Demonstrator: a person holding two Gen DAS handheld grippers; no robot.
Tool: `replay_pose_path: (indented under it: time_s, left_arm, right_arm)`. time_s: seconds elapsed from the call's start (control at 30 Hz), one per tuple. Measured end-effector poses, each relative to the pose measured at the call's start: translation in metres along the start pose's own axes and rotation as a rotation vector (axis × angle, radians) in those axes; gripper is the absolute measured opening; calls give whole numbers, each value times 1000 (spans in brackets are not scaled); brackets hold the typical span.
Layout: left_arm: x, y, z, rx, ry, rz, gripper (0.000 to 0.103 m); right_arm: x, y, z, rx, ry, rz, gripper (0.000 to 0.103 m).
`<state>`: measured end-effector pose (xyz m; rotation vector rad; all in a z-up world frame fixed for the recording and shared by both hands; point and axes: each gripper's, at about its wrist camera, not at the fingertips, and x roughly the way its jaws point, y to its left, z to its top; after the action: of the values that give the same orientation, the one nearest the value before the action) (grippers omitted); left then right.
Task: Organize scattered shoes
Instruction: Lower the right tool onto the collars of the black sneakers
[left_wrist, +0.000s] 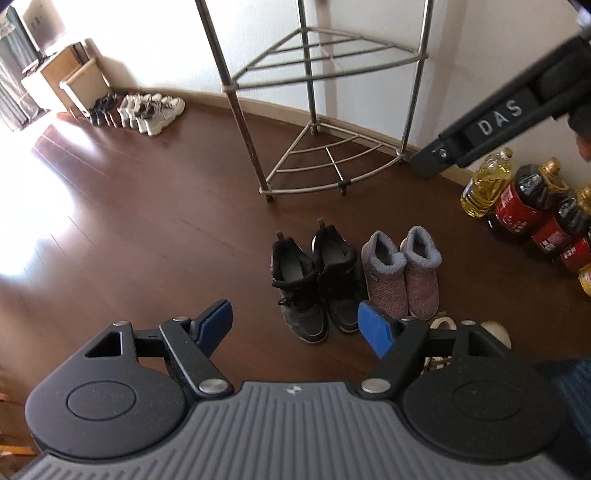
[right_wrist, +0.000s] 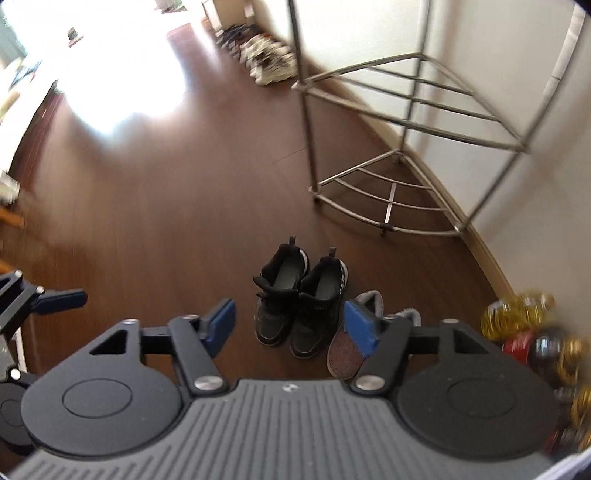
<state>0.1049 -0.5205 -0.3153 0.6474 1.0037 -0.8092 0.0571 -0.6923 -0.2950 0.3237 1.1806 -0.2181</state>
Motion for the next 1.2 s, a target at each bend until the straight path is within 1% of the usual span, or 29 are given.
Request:
replay_pose_path:
  time_s: [0.03,0.1,0.13,0.17,0.2,0.23,0.27,0.33,0.37,0.43,0.57,0.6,0.63,0.67,0.8,1.0,1.03,1.13,1.2]
  left_arm:
    - [15,-3,-5,-9,0,4,76]
    - [45,-9,-16,-27,-1,12,77]
    - [56,-11,-19,-28,1,24,77]
    - [86,-19,-26,-39,17,55,77]
    - [96,-20,-29,-45,23,65,77]
    - [106,-22,-32,-52,27,77,76]
    - [131,-30,-37,-70,30,101,76]
    - [148,-34,-43,-77,22,102,77]
    - [166,-40,-48,-82,12,102,77]
    - [180,-43,-53,-83,9,99,77]
    - [214,-38,-66,-94,13,63,77]
    - [220,-32,-68,-91,12,51,77]
    - [227,-27,-70,-87,11,40,77]
    - [234,-22,-71,-82,10,29,77]
    - [252,0,-69,-60,-6,21,76]
    - [263,21,-64,-59,-43,-20,76]
    - [266,24,-65,-55,-44,-27,76]
    - [275,28,-69,-42,-43,-46,76]
    - [280,27,-73,-40,-42,-51,76]
  right_arm:
    - [11,-2,1,-6,9,5,51]
    - [58,-11,2,-10,47,39,51]
    - [72,-13,2,-12,58,48,51]
    - [102,-16,1,-25,79,62,51]
    - [116,-17,0,-37,88,71,51]
    - [135,-19,-2,-66,96,89,49]
    - [160,-20,-4,-118,105,99,49]
    - [188,-23,-6,-164,123,95,49]
    - [210,-26,-6,-168,133,98,49]
    - [246,-32,-6,-130,143,106,49]
    - [286,-34,-5,-55,137,96,49]
    - [303,-33,-5,-16,134,100,49]
    - [304,-33,-5,-7,134,101,50]
    - [316,-32,-6,17,138,100,50]
    - [343,-32,-4,55,148,81,51]
    - [348,-41,1,122,168,17,55]
    - [348,-42,2,130,164,4,56]
    - [361,-39,4,152,153,-21,67]
    - [370,-37,4,166,145,-37,67]
